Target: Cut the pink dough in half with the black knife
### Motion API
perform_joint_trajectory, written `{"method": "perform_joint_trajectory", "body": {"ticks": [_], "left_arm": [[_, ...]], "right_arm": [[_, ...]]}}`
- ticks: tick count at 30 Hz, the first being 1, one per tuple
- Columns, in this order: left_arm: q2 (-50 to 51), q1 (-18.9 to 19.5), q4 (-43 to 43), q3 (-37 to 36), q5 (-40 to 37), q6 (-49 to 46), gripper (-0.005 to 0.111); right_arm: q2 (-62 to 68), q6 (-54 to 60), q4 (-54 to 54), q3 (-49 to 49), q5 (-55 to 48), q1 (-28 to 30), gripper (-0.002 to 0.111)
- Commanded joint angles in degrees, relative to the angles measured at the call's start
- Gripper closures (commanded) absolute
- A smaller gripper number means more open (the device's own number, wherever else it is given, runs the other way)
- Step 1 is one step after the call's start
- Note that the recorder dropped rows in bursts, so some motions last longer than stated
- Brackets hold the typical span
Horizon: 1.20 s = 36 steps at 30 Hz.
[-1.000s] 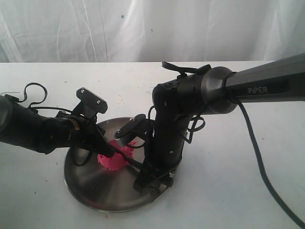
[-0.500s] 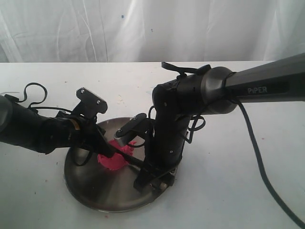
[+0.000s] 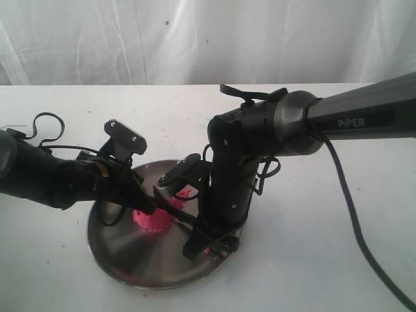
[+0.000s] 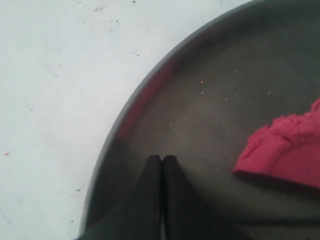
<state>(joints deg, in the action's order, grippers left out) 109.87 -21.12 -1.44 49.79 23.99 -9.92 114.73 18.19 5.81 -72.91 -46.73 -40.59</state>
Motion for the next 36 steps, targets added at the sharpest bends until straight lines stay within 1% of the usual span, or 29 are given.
{"method": "perform_joint_trajectory", "body": {"ticks": [1, 7, 16, 20, 23, 25, 29, 34, 36], "left_arm": [[1.59, -0.19, 0.16, -1.06, -7.07, 0.30, 0.107], [1.48, -0.19, 0.16, -1.06, -6.95, 0.30, 0.107], [0.94, -0.19, 0.16, -1.06, -4.66, -0.08, 0.107], [-2.21, -0.19, 0.16, -1.06, -2.67, -0.20, 0.107], [-6.26, -0.19, 0.16, -1.06, -2.93, -0.77, 0.107], [-9.56, -0.19, 0.16, -1.06, -5.54, -2.88, 0.107], [-18.62, 0.00, 0.16, -1.06, -16.09, -8.92, 0.107], [-30.20, 0.44, -0.21, -1.06, -25.10, -7.53, 0.107], [-35.56, 0.44, -0.30, -1.06, -30.86, -4.51, 0.107]], "right_arm": [[-0.14, -0.38, -0.43, 0.04, -0.36, 0.12, 0.108], [-0.14, -0.38, -0.43, 0.04, -0.36, 0.12, 0.108], [-0.14, -0.38, -0.43, 0.04, -0.36, 0.12, 0.108], [-0.14, -0.38, -0.43, 0.04, -0.36, 0.12, 0.108], [-0.14, -0.38, -0.43, 0.04, -0.36, 0.12, 0.108], [-0.14, -0.38, -0.43, 0.04, -0.36, 0.12, 0.108], [-0.14, -0.38, -0.43, 0.04, -0.36, 0.12, 0.108], [-0.14, -0.38, -0.43, 0.04, -0.82, 0.12, 0.108], [-0.14, -0.38, -0.43, 0.04, -0.82, 0.12, 0.108]]}}
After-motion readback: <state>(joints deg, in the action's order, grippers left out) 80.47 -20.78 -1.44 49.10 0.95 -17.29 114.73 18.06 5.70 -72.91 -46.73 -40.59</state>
